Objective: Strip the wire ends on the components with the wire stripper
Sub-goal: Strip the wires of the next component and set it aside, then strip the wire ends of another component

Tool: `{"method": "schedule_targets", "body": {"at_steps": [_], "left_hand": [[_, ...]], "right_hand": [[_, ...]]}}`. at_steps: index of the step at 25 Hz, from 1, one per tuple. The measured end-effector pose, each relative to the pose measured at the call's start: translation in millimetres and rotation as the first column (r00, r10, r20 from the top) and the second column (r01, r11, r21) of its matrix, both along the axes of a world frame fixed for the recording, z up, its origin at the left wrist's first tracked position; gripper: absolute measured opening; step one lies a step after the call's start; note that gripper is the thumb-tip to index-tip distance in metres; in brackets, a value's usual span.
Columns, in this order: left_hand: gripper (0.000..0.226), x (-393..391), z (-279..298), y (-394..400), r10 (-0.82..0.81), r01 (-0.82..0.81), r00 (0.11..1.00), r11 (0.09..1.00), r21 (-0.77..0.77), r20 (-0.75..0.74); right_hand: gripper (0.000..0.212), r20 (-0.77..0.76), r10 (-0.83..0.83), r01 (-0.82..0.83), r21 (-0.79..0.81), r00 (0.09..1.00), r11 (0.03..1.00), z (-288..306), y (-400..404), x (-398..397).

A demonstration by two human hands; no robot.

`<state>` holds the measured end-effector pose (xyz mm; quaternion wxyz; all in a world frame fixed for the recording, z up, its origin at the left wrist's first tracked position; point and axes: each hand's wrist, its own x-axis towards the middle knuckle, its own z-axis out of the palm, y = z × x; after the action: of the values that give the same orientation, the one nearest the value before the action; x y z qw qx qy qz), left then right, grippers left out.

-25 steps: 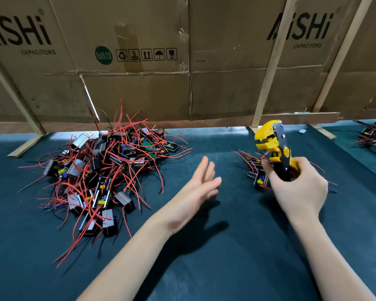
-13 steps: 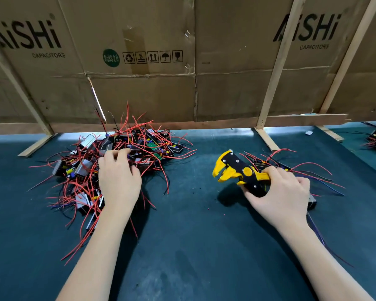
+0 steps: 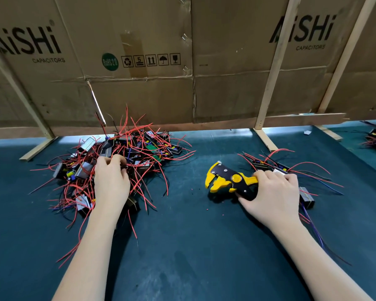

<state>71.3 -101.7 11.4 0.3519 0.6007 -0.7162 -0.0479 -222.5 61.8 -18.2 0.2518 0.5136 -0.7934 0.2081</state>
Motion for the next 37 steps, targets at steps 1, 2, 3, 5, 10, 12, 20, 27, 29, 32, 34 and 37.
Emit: {"method": "schedule_targets", "body": {"at_steps": [1,2,3,5,10,12,20,27,29,32,34,37], "left_hand": [[0.019,0.0,0.0,-0.2,-0.003,0.003,1.000,1.000,-0.009,-0.002],[0.016,-0.7,0.3,-0.2,-0.004,0.003,1.000,1.000,-0.023,-0.017],[0.015,-1.9,1.0,-0.3,0.001,-0.003,0.999,0.999,-0.046,-0.049],[0.022,-4.0,2.8,-1.6,0.028,-0.043,0.993,0.991,-0.127,-0.118],[0.028,5.8,-2.0,-14.7,0.133,-0.133,0.991,0.985,-0.110,-0.005],[0.019,9.5,-5.3,-18.3,0.116,-0.124,0.990,0.986,-0.113,-0.079],[0.043,17.9,-3.4,-32.2,0.130,-0.141,0.934,0.990,-0.008,-0.333],[0.039,20.6,-0.4,-36.7,0.146,-0.157,0.879,0.987,0.014,-0.453],[0.050,18.2,-1.1,-38.4,0.170,-0.165,0.918,0.985,0.046,-0.358],[0.044,12.3,-5.8,-38.6,0.192,-0.193,0.946,0.981,0.021,-0.260],[0.034,12.0,-4.3,-37.4,0.171,-0.196,0.904,0.980,-0.024,-0.392],[0.025,14.3,7.3,-30.1,0.143,-0.224,0.771,0.973,-0.054,-0.620]], "right_hand": [[0.050,0.009,-0.049,0.050,-0.004,0.999,0.999,1.0,1.4,-4.7],[0.050,0.016,-0.083,0.083,-0.024,0.996,0.996,1.7,3.6,-9.7],[0.049,0.017,-0.096,0.097,-0.057,0.995,0.994,2.3,5.5,-13.8],[0.050,0.020,-0.073,0.075,-0.146,0.997,0.986,2.9,8.0,-15.0],[0.049,0.049,0.146,-0.126,-0.289,0.988,0.949,7.3,4.7,2.3],[0.048,0.119,0.236,-0.191,-0.302,0.964,0.934,8.1,3.6,7.7],[0.052,0.656,0.395,-0.241,-0.316,0.643,0.918,7.7,0.8,18.4],[0.007,0.808,0.410,-0.316,-0.292,0.424,0.903,8.3,0.8,13.9],[0.014,0.802,0.417,-0.320,-0.298,0.427,0.899,7.8,1.8,17.2],[0.041,0.800,0.405,-0.282,-0.304,0.444,0.910,6.2,1.0,23.3],[0.047,0.791,0.393,-0.258,-0.303,0.469,0.917,5.2,-1.6,23.2],[0.050,0.791,0.414,-0.235,-0.343,0.450,0.910,2.4,-2.3,19.4]]}}
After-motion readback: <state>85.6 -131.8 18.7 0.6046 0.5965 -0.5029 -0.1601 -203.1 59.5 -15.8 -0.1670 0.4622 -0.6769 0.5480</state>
